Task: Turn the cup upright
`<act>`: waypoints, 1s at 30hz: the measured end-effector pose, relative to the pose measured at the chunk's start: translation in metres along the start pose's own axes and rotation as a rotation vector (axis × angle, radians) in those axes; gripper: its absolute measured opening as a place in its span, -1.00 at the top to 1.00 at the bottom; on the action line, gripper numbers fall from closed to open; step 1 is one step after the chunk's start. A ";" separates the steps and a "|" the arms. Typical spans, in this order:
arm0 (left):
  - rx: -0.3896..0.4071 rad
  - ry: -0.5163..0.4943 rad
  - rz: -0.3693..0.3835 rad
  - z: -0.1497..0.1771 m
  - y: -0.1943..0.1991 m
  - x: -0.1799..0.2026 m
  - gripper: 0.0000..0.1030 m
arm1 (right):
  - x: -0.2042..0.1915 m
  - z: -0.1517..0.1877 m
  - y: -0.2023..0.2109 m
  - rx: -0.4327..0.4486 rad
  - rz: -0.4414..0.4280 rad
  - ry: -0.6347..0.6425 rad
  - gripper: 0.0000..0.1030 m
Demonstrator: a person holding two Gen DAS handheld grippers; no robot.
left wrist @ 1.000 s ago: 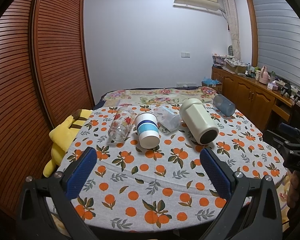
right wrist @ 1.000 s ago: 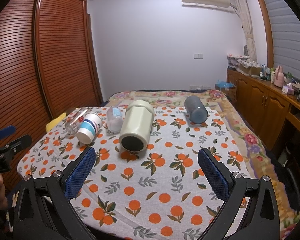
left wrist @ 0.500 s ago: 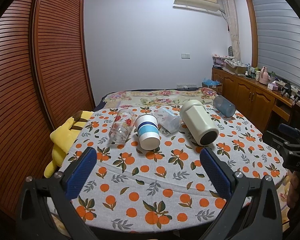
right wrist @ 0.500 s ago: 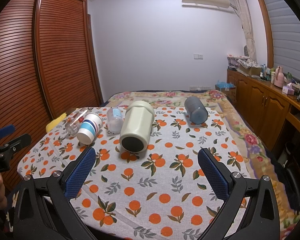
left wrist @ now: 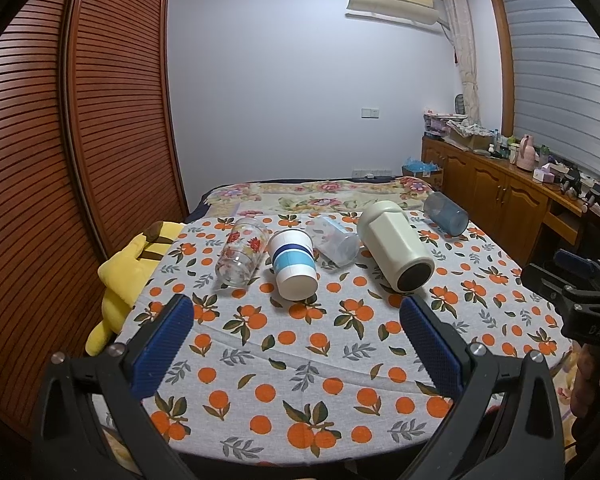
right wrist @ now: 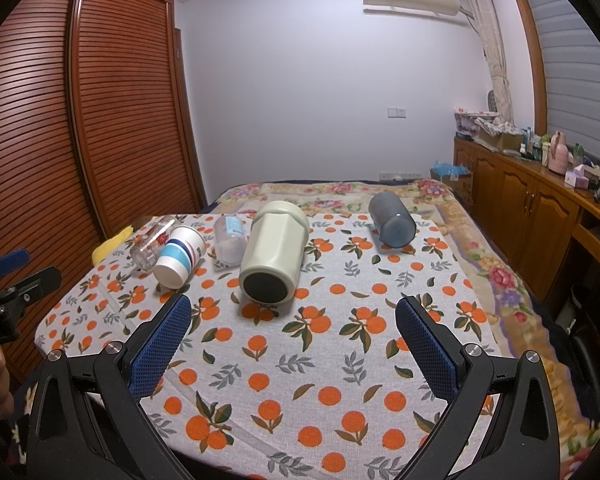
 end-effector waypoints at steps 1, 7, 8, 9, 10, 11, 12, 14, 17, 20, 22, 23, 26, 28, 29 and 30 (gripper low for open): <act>0.001 0.000 0.000 -0.001 0.001 0.000 -1.00 | 0.000 0.000 0.000 0.000 0.000 0.000 -1.00; 0.001 0.000 0.001 -0.001 0.002 0.001 -1.00 | 0.000 0.000 -0.001 0.000 -0.001 0.001 -1.00; 0.002 0.000 0.000 -0.001 0.002 0.001 -1.00 | 0.000 0.000 -0.001 0.000 -0.001 0.000 -1.00; 0.001 0.000 0.000 -0.001 0.003 0.001 -1.00 | 0.000 0.000 -0.001 -0.001 -0.002 0.000 -1.00; 0.000 0.001 0.001 0.000 0.002 0.001 -1.00 | 0.000 0.000 -0.001 0.000 0.000 0.001 -1.00; -0.002 0.001 0.001 0.000 0.002 0.002 -1.00 | 0.000 0.001 -0.001 0.000 0.000 0.001 -1.00; -0.002 0.001 -0.002 0.000 0.002 0.001 -1.00 | 0.000 0.001 -0.001 0.000 -0.001 0.001 -1.00; -0.005 0.000 -0.007 0.001 0.000 0.000 -1.00 | -0.001 0.000 -0.001 -0.001 -0.002 0.000 -1.00; -0.008 0.005 -0.016 0.003 -0.007 -0.005 -1.00 | -0.005 -0.003 -0.003 0.000 -0.007 0.014 -1.00; -0.013 0.006 -0.011 0.004 -0.016 -0.011 -1.00 | -0.009 -0.007 -0.010 0.001 -0.014 0.027 -1.00; -0.025 0.001 -0.008 0.003 -0.022 -0.015 -1.00 | -0.013 -0.010 -0.014 0.008 -0.021 0.032 -1.00; -0.029 -0.002 -0.007 0.003 -0.025 -0.016 -1.00 | -0.015 -0.012 -0.016 0.011 -0.024 0.033 -1.00; -0.039 -0.010 -0.006 -0.001 -0.034 -0.021 -1.00 | -0.021 -0.019 -0.026 0.009 -0.052 0.028 -1.00; -0.051 -0.013 0.003 -0.006 -0.041 -0.025 -1.00 | -0.025 -0.022 -0.034 0.003 -0.071 0.025 -1.00; -0.056 -0.012 0.004 -0.007 -0.043 -0.027 -1.00 | -0.026 -0.024 -0.038 0.000 -0.078 0.025 -1.00; -0.061 -0.012 0.009 -0.010 -0.047 -0.029 -1.00 | -0.028 -0.026 -0.043 -0.004 -0.085 0.028 -1.00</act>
Point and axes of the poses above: each gripper's, at about its wrist camera, not at the fingertips, and y roughly against the way its jaws point, x to its right, z to its underside, the point moved 8 cm from there along -y, roughly the way its jaws point, and after that the axes turned 12 degrees about y, right-handed, at the moved point
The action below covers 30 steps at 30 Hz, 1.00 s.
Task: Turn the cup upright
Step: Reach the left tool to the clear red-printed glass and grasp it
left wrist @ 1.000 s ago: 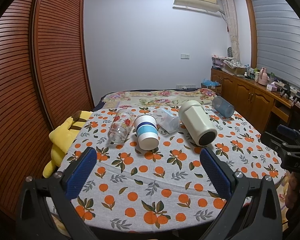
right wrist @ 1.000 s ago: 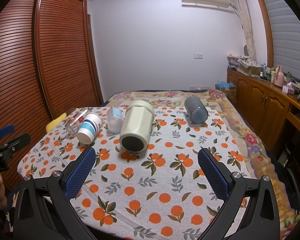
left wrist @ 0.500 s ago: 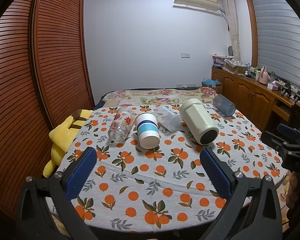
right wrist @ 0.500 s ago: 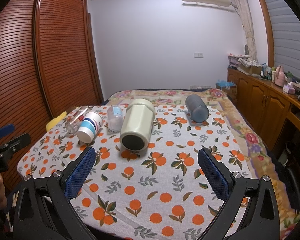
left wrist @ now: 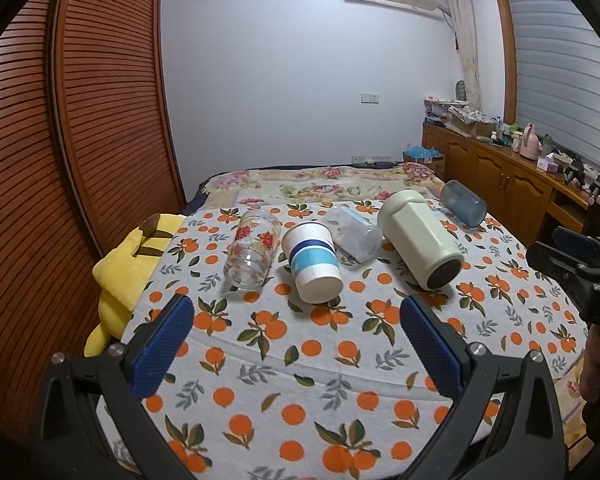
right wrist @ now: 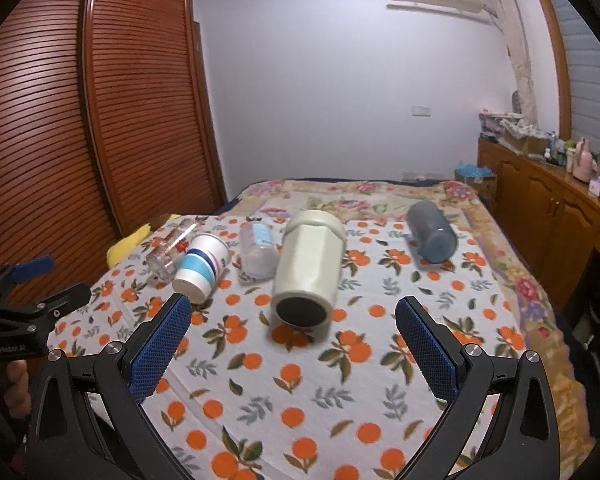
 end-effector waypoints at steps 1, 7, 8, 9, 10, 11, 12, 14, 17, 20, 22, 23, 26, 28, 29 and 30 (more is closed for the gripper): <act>-0.003 -0.003 0.004 -0.002 -0.003 -0.002 -1.00 | 0.000 -0.002 -0.003 -0.003 -0.005 0.003 -1.00; -0.027 -0.029 -0.025 -0.012 -0.026 -0.015 -1.00 | -0.005 -0.010 -0.026 -0.025 -0.024 0.030 -1.00; -0.032 -0.033 -0.024 -0.013 -0.029 -0.016 -1.00 | -0.005 -0.011 -0.030 -0.032 -0.029 0.034 -1.00; -0.039 -0.040 -0.024 -0.013 -0.033 -0.017 -1.00 | -0.006 -0.011 -0.034 -0.040 -0.034 0.036 -1.00; -0.044 -0.045 -0.025 -0.014 -0.037 -0.018 -1.00 | -0.007 -0.011 -0.039 -0.049 -0.042 0.040 -1.00; -0.054 -0.050 -0.026 -0.015 -0.043 -0.020 -1.00 | -0.008 -0.011 -0.044 -0.057 -0.049 0.044 -1.00; -0.065 -0.056 -0.027 -0.016 -0.049 -0.022 -1.00 | -0.008 -0.011 -0.049 -0.065 -0.054 0.050 -1.00; -0.081 -0.064 -0.022 -0.019 -0.059 -0.025 -1.00 | -0.009 -0.012 -0.057 -0.078 -0.067 0.055 -1.00; -0.109 -0.073 -0.007 -0.024 -0.077 -0.029 -1.00 | -0.009 -0.013 -0.069 -0.095 -0.084 0.056 -1.00; -0.125 -0.088 0.008 -0.029 -0.088 -0.030 -0.96 | -0.010 -0.016 -0.077 -0.106 -0.101 0.057 -1.00; -0.138 -0.106 0.011 -0.032 -0.097 -0.030 -0.91 | -0.013 -0.019 -0.083 -0.112 -0.109 0.070 -1.00; -0.150 -0.106 0.015 -0.033 -0.102 -0.030 -0.89 | -0.014 -0.021 -0.086 -0.116 -0.113 0.077 -1.00; -0.188 -0.096 0.016 -0.036 -0.121 -0.036 -0.77 | -0.019 -0.025 -0.100 -0.133 -0.134 0.094 -1.00; -0.207 -0.084 0.013 -0.036 -0.131 -0.041 -0.73 | -0.024 -0.029 -0.107 -0.142 -0.156 0.101 -0.98; -0.217 -0.078 0.007 -0.036 -0.138 -0.044 -0.67 | -0.026 -0.030 -0.110 -0.142 -0.166 0.104 -0.97; -0.230 -0.076 0.010 -0.036 -0.144 -0.046 -0.63 | -0.029 -0.032 -0.113 -0.142 -0.172 0.112 -0.97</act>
Point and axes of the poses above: each gripper's, at about its wrist camera, not at the fingertips, and y roughly against the way its jaws point, x to its right, z to its underside, the point moved 8 cm from there along -y, roughly the way its jaws point, and after that the axes turned 12 degrees about y, right-handed, at the moved point
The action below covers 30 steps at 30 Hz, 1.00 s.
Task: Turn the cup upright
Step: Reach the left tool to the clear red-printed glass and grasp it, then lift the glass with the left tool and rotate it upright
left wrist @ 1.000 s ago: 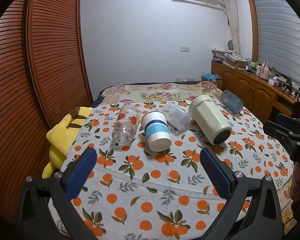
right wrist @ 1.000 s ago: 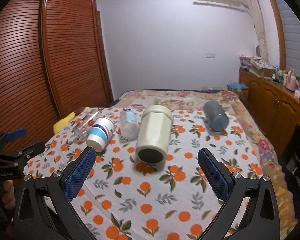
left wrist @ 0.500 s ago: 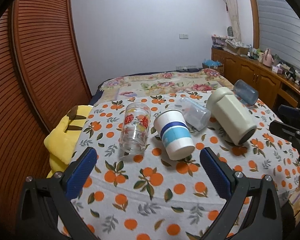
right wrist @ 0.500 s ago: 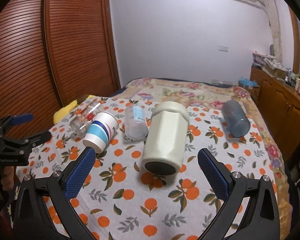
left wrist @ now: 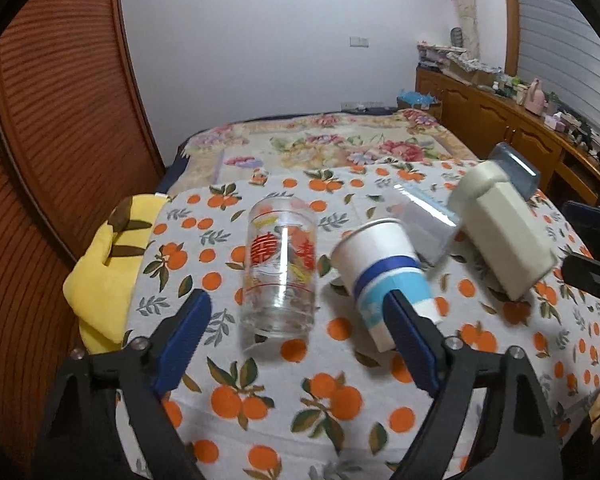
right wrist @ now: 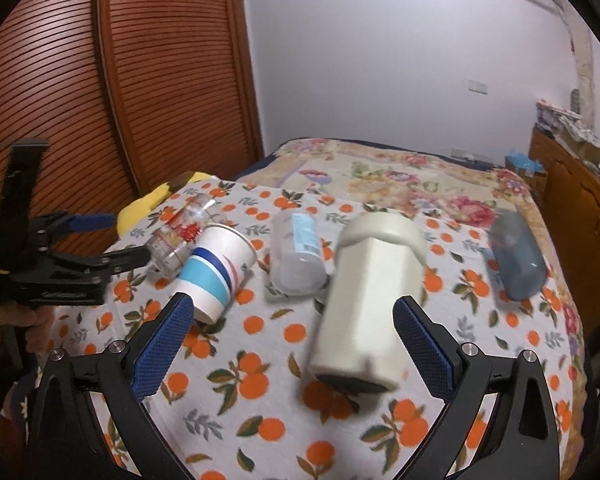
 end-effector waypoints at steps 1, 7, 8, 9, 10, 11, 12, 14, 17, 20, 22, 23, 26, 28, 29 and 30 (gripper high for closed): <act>-0.015 0.000 0.005 0.000 -0.006 -0.001 -0.63 | -0.002 -0.002 -0.002 0.001 -0.001 0.006 -0.97; -0.090 0.024 0.000 -0.006 -0.038 -0.008 -0.60 | -0.009 -0.011 -0.013 0.004 -0.024 0.007 -0.97; -0.100 0.032 0.001 -0.007 -0.042 -0.010 -0.57 | -0.009 -0.011 -0.013 0.004 -0.027 0.004 -0.97; -0.121 0.044 0.004 -0.008 -0.048 -0.012 -0.55 | -0.009 -0.011 -0.013 0.005 -0.028 0.002 -0.97; -0.141 0.057 0.006 -0.009 -0.054 -0.014 -0.54 | -0.010 -0.011 -0.013 0.006 -0.028 0.002 -0.97; -0.152 0.067 0.009 -0.010 -0.058 -0.015 -0.53 | -0.010 -0.011 -0.013 0.006 -0.028 0.001 -0.97; -0.172 0.084 0.017 -0.010 -0.063 -0.017 -0.51 | -0.010 -0.010 -0.012 0.006 -0.030 0.001 -0.97; -0.199 0.098 0.018 -0.010 -0.070 -0.018 -0.51 | -0.009 -0.010 -0.010 0.006 -0.027 0.002 -0.97; -0.229 0.088 -0.001 -0.009 -0.081 -0.018 -0.51 | -0.008 -0.009 -0.009 0.007 -0.024 -0.001 -0.97; -0.254 0.090 0.001 -0.006 -0.090 -0.018 -0.35 | -0.007 -0.007 -0.009 0.004 -0.023 -0.004 -0.97; -0.260 0.098 0.025 -0.005 -0.093 -0.016 -0.13 | -0.006 -0.006 -0.008 0.003 -0.022 -0.004 -0.97; -0.256 0.102 0.021 -0.004 -0.091 -0.017 -0.13 | -0.006 -0.005 -0.008 0.003 -0.022 -0.004 -0.97; -0.242 0.086 0.007 0.000 -0.087 -0.016 -0.11 | -0.006 -0.003 -0.005 0.001 -0.022 -0.006 -0.97; -0.232 0.098 0.007 0.003 -0.081 -0.019 -0.11 | -0.006 -0.001 -0.004 0.000 -0.021 -0.007 -0.97; -0.225 0.098 0.001 0.004 -0.078 -0.020 -0.11 | -0.006 0.000 -0.003 0.000 -0.020 -0.006 -0.97; -0.215 0.095 -0.007 0.005 -0.074 -0.021 -0.11 | -0.006 0.001 -0.002 -0.001 -0.018 -0.005 -0.97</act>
Point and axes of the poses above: each gripper's, at about its wrist camera, not at the fingertips, and y roughly against the way its jaws point, x to its right, z to its underside, the point moved 8 cm from there along -y, roughly the way its jaws point, and after that the axes turned 12 degrees about y, right-handed, at the moved point
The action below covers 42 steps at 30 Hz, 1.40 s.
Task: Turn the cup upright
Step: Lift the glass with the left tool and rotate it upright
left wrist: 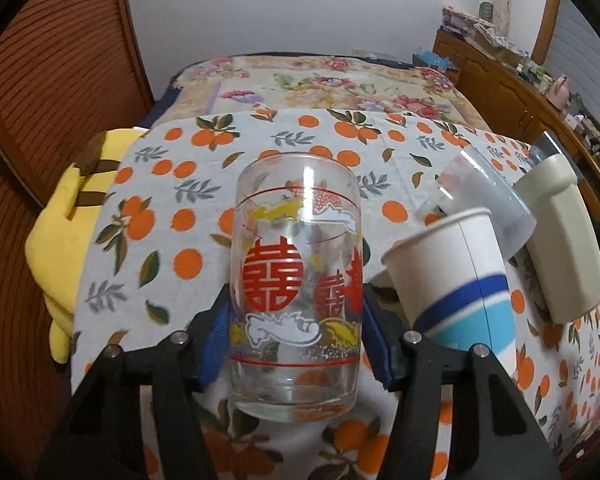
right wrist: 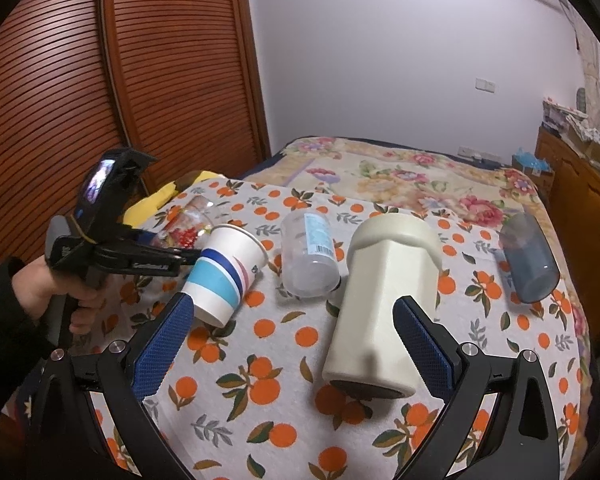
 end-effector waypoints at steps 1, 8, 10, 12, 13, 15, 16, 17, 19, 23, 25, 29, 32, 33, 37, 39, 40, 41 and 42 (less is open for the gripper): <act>0.009 -0.001 -0.004 0.001 0.004 -0.001 -0.11 | 0.000 0.001 0.001 -0.001 0.001 -0.001 -0.97; 0.076 0.005 0.018 0.023 0.050 0.000 -0.10 | 0.004 0.010 0.020 0.007 0.010 -0.023 -0.97; 0.092 0.006 0.032 0.030 0.064 0.003 -0.10 | 0.004 0.015 0.027 0.006 0.013 -0.029 -0.97; 0.112 0.009 0.053 0.041 0.081 0.009 -0.10 | 0.004 0.020 0.034 0.005 0.012 -0.034 -0.97; 0.115 0.008 0.061 0.045 0.086 0.013 -0.10 | 0.004 0.023 0.038 0.004 0.014 -0.034 -0.97; 0.120 0.008 0.087 0.058 0.097 0.023 -0.11 | 0.005 0.029 0.044 0.000 0.019 -0.039 -0.97; 0.121 0.011 0.096 0.063 0.100 0.028 -0.11 | 0.005 0.032 0.048 -0.001 0.019 -0.046 -0.97; 0.118 0.015 0.111 0.070 0.103 0.033 -0.11 | 0.006 0.036 0.051 -0.002 0.020 -0.055 -0.97; 0.111 0.015 0.136 0.083 0.105 0.045 -0.11 | 0.008 0.044 0.057 -0.006 0.023 -0.069 -0.97; 0.095 0.021 0.172 0.101 0.103 0.067 -0.11 | 0.016 0.058 0.069 -0.017 0.042 -0.087 -0.97; 0.082 0.023 0.189 0.111 0.100 0.080 -0.11 | 0.021 0.064 0.073 -0.023 0.052 -0.099 -0.97; 0.063 0.020 0.220 0.125 0.097 0.109 -0.11 | 0.029 0.073 0.080 -0.034 0.067 -0.114 -0.97; 0.057 0.020 0.241 0.132 0.096 0.129 -0.11 | 0.034 0.080 0.085 -0.039 0.071 -0.129 -0.97; 0.054 0.018 0.247 0.134 0.096 0.135 -0.11 | 0.036 0.082 0.086 -0.040 0.072 -0.134 -0.97; 0.036 0.014 0.264 0.139 0.091 0.155 -0.11 | 0.041 0.090 0.090 -0.045 0.081 -0.148 -0.97; 0.026 0.010 0.265 0.142 0.087 0.161 -0.11 | 0.044 0.094 0.092 -0.050 0.085 -0.154 -0.97; 0.022 0.006 0.262 0.143 0.085 0.164 -0.12 | 0.046 0.096 0.092 -0.052 0.086 -0.157 -0.97; 0.015 0.003 0.258 0.145 0.081 0.165 -0.12 | 0.047 0.097 0.092 -0.055 0.088 -0.159 -0.97; 0.009 0.002 0.256 0.146 0.079 0.167 -0.12 | 0.048 0.098 0.092 -0.057 0.089 -0.162 -0.97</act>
Point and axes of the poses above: each gripper's, at about its wrist camera, not at the fingertips, and y roughly against the way its jaws point, x to its right, z to its underside, the point moved 8 cm from there along -y, roughly the way its jaws point, and after that the axes turned 12 degrees about y, right-handed, at the moved point
